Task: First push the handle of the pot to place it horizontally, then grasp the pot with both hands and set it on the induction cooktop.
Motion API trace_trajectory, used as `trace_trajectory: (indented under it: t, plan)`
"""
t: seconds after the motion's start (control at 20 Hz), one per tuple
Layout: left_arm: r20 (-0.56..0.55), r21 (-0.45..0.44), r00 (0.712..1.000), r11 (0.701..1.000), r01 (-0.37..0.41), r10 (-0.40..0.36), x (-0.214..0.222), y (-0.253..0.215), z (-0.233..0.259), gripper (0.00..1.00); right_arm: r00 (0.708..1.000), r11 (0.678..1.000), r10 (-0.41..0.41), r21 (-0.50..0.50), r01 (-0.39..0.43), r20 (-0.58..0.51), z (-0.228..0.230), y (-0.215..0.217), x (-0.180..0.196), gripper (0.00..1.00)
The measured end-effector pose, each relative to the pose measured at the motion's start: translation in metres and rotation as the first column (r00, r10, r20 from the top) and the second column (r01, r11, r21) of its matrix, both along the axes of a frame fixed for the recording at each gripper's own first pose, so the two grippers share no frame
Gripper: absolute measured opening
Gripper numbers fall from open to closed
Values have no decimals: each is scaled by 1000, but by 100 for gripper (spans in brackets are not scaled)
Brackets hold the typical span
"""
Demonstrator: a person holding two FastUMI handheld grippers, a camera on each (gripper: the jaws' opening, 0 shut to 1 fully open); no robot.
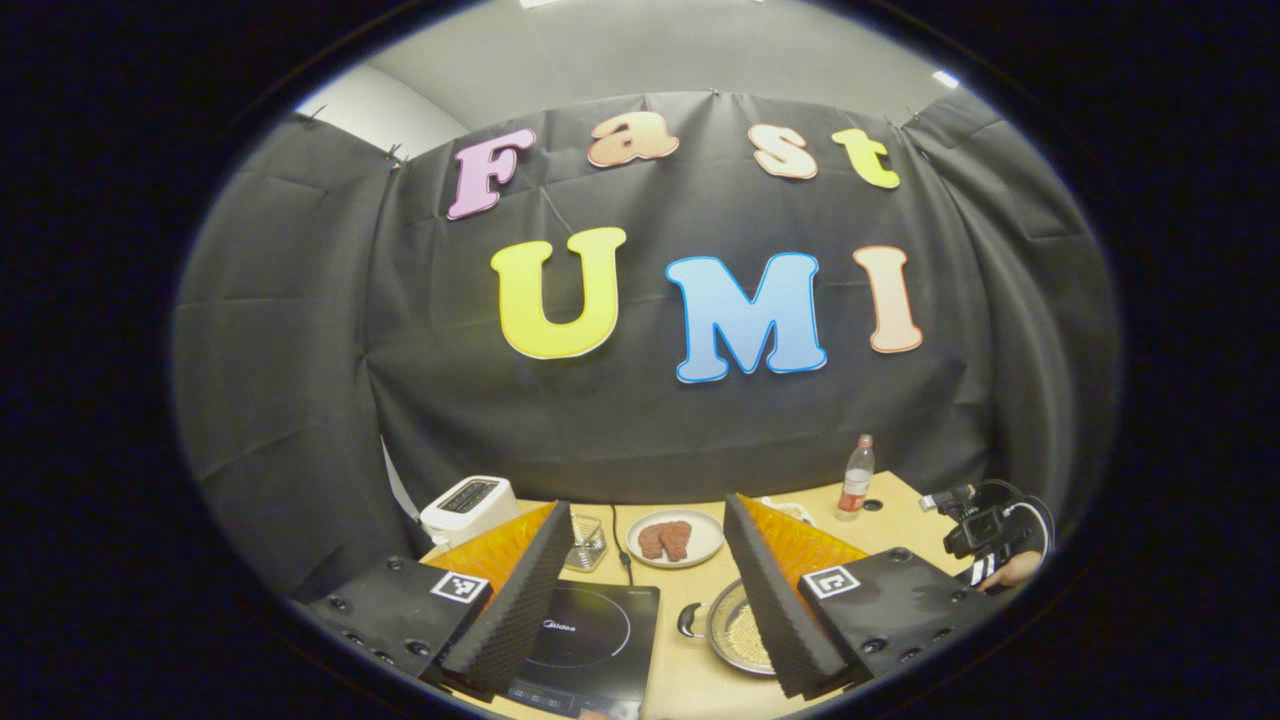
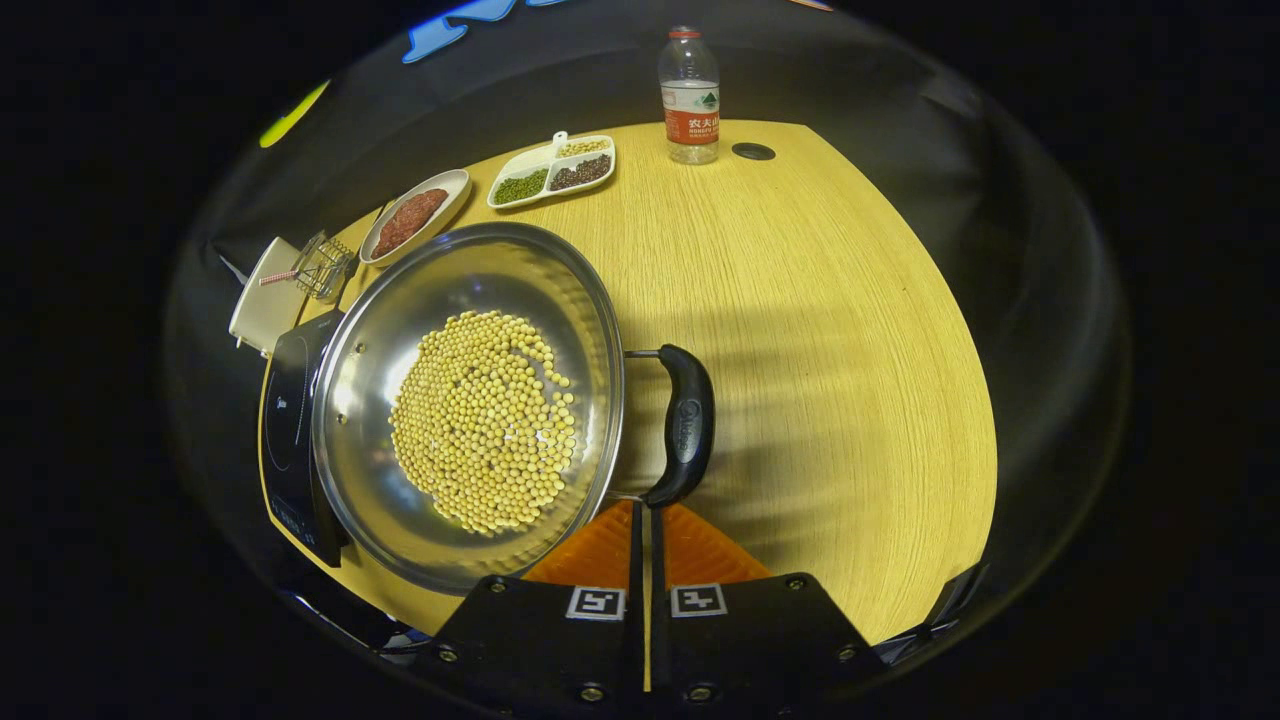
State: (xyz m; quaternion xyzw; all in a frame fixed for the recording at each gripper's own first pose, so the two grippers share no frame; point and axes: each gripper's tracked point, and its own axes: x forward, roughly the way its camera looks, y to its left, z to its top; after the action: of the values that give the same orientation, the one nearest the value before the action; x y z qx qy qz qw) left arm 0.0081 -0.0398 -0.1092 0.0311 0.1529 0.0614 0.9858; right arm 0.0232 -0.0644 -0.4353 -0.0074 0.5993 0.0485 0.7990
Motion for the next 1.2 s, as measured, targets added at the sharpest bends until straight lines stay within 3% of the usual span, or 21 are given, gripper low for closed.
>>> trace_trajectory:
  t: [0.25, 0.55, 0.6, 0.65, 0.7, 0.75, 0.85, 1.2]
  plan:
    - [-12, -12, 1000, 1000, -14, 14, -2, -5, -5, 100, 1000, 1000, 13, 1, -13, 10, 2, -1, 3, 2]
    - [-58, -43, 998, 999, 5, -7, -1, -11, -28, 100, 995, 1000, 16, -5, -16, 97, 25, -13, -1, 4]
    - [-66, -49, 998, 999, 16, -19, 0, -12, -34, 100, 993, 1000, 15, -14, -14, 117, 32, -16, -2, 8]
    - [-75, -59, 997, 998, 30, -35, 2, -15, -40, 100, 990, 1000, 12, -19, -10, 141, 39, -19, -2, 29]
    - [-86, -77, 995, 996, 50, -56, 5, -18, -48, 100, 985, 1000, 6, -11, -4, 171, 49, -19, -1, 39]
    - [-98, -93, 992, 993, 67, -76, 7, -22, -55, 100, 979, 1000, -5, -12, 7, 204, 60, -21, 1, 71]
    - [-118, -124, 986, 987, 104, -118, 14, -27, -72, 94, 960, 1000, -29, 13, 27, 278, 77, -19, 7, 100]
    - [-254, -185, 938, 964, 193, -237, 33, -38, -160, 98, 898, 994, -108, 57, 93, 427, 98, -8, 15, 100]
